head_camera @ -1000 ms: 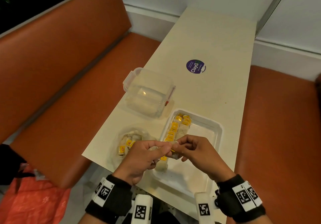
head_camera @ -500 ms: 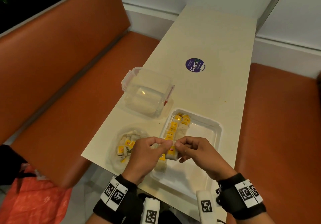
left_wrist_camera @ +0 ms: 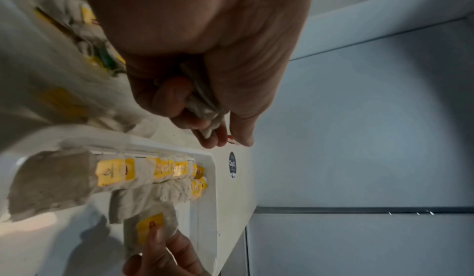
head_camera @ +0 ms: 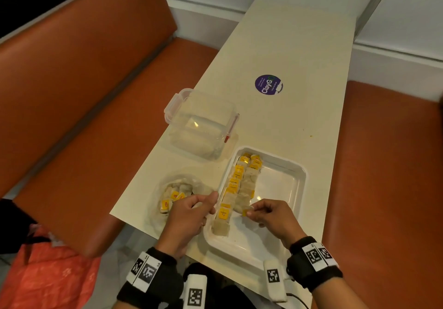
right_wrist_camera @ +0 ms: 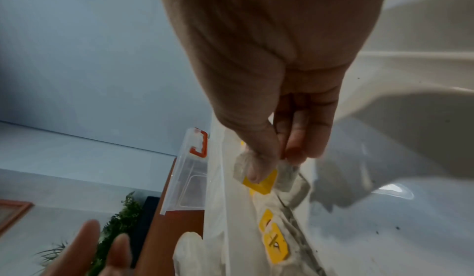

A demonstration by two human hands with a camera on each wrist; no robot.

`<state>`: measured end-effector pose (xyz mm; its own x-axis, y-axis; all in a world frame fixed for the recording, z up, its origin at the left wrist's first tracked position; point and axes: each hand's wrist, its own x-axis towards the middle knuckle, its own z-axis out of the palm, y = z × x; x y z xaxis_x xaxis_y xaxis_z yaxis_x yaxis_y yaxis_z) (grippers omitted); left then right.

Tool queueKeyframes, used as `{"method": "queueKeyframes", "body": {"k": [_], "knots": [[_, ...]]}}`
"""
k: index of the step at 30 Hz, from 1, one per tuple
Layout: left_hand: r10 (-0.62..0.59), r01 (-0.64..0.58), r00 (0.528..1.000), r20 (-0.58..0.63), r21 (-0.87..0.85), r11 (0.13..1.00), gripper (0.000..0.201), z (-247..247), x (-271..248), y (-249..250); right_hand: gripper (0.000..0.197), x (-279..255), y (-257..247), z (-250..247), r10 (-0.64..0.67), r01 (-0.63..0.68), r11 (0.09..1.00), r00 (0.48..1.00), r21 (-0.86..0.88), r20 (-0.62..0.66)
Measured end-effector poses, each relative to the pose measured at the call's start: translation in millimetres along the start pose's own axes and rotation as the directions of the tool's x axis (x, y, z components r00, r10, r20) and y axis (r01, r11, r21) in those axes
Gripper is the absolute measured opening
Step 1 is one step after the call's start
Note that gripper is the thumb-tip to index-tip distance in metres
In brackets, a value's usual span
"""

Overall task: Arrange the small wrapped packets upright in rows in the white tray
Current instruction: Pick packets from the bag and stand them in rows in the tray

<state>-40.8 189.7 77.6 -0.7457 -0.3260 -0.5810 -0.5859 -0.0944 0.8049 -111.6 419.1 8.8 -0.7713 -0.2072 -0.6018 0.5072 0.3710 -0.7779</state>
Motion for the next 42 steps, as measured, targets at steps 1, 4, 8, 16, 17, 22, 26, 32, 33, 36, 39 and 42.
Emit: {"method": "queueKeyframes", "body": {"k": [1,4,8,16,17,22,26,32,33,36,39,42], "knots": [[-0.019,0.019,1.000,0.007,-0.027,0.999,0.037,-3.6,0.6,-1.7,0.013,2.9,2.4,2.1,0.013,-0.012,1.000,1.000,-0.010,0.012],[-0.056,0.058,0.998,0.020,-0.069,0.996,0.035,-12.2,2.3,-4.0,0.015,10.5,5.9,8.6,0.040,-0.038,0.998,0.998,-0.045,0.053],[-0.071,0.072,0.997,0.014,-0.100,0.992,0.035,-18.6,3.0,-5.0,0.015,19.7,7.8,14.1,0.071,-0.070,0.996,0.997,-0.062,0.012],[-0.081,0.081,0.997,0.002,-0.111,0.990,0.034,-25.9,2.6,-8.2,0.017,29.6,13.4,21.2,0.000,-0.024,0.984,0.991,-0.176,-0.135],[-0.082,0.082,0.997,0.003,-0.113,0.990,0.034,-26.9,2.5,-8.9,0.016,28.8,13.5,22.5,-0.013,-0.015,0.983,0.989,-0.181,-0.150],[-0.075,0.075,0.997,0.005,-0.118,0.990,0.033,-30.1,2.0,-10.3,0.012,25.8,15.0,27.4,-0.061,0.020,0.979,0.979,-0.204,-0.196],[-0.075,0.076,0.997,0.010,-0.120,0.990,0.032,-30.9,1.8,-11.6,0.013,23.6,15.4,30.3,-0.062,0.024,0.977,0.983,-0.212,-0.174],[-0.090,0.091,0.996,0.012,-0.126,0.988,0.031,-32.5,0.0,-16.7,0.011,23.6,15.1,33.9,-0.056,0.021,0.984,0.979,-0.177,-0.194],[-0.094,0.094,0.996,0.012,-0.125,0.988,0.031,-32.7,-0.2,-17.3,0.011,23.7,14.8,34.7,-0.049,0.015,0.985,0.979,-0.170,-0.199],[-0.110,0.112,0.994,0.022,-0.128,0.985,0.033,-32.8,-1.2,-18.3,0.017,23.7,13.5,36.2,-0.028,-0.007,0.988,0.975,-0.157,-0.221],[-0.157,0.168,0.985,0.067,-0.207,0.964,0.042,-32.3,-1.9,-16.2,0.031,18.2,8.5,35.5,-0.040,-0.013,0.982,0.962,-0.190,-0.271],[-0.186,0.233,0.969,0.162,-0.354,0.906,0.056,-31.3,-2.9,-11.4,0.032,5.2,-11.6,35.8,-0.132,0.070,0.972,0.952,-0.222,-0.275]]}}
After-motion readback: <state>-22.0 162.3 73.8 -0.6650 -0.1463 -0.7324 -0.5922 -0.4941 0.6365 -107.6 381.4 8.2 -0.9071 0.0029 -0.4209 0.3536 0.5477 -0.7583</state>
